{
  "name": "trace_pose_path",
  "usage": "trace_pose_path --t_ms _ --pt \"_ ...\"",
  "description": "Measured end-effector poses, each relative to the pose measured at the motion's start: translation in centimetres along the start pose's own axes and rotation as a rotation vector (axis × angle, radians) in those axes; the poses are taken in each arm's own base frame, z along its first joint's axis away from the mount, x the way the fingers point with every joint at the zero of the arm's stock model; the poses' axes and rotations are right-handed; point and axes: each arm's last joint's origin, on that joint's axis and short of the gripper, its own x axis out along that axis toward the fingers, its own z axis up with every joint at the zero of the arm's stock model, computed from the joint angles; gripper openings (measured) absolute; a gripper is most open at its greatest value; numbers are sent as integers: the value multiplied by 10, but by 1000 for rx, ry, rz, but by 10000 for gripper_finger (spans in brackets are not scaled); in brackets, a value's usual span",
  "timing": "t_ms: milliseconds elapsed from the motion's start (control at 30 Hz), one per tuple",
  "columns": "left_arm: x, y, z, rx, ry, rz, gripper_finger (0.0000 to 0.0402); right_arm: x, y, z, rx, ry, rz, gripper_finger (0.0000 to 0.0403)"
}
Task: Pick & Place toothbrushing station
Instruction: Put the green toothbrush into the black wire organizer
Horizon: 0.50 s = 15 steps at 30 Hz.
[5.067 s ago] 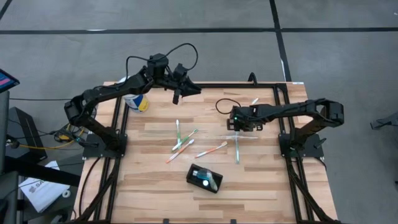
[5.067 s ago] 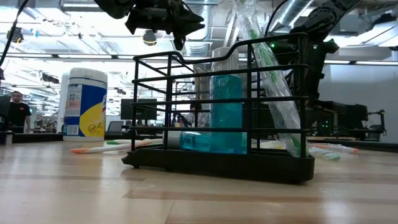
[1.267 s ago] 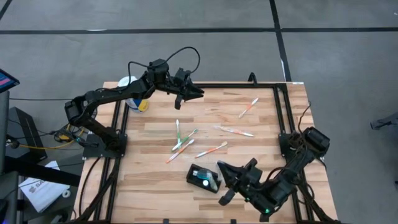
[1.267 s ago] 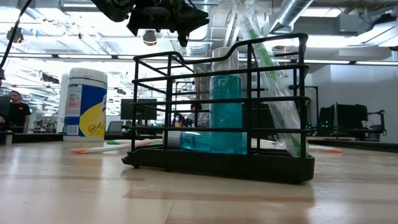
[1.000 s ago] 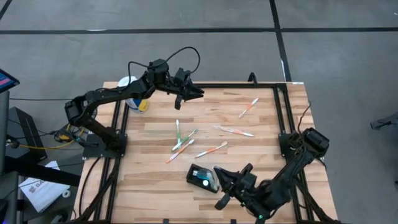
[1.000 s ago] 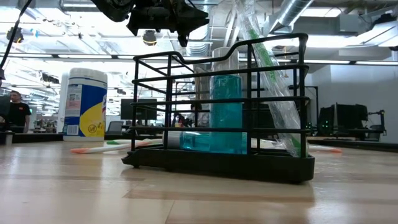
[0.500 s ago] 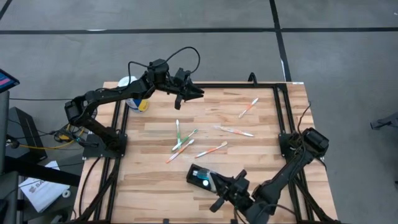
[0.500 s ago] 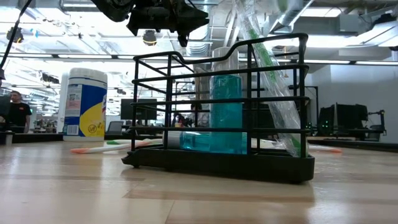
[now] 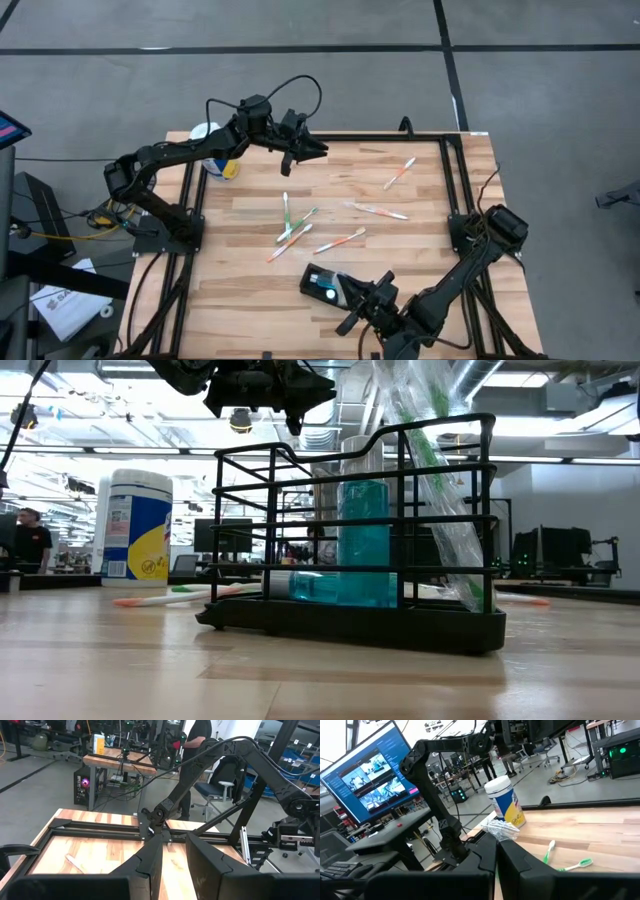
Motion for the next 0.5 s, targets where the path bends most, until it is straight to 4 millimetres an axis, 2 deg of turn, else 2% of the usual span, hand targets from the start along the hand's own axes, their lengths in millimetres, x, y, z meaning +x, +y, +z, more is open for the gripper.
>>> trace_pose_path --t_ms 500 --pt "0 0 0 3 0 0 81 0 -11 -9 12 0 0 0"
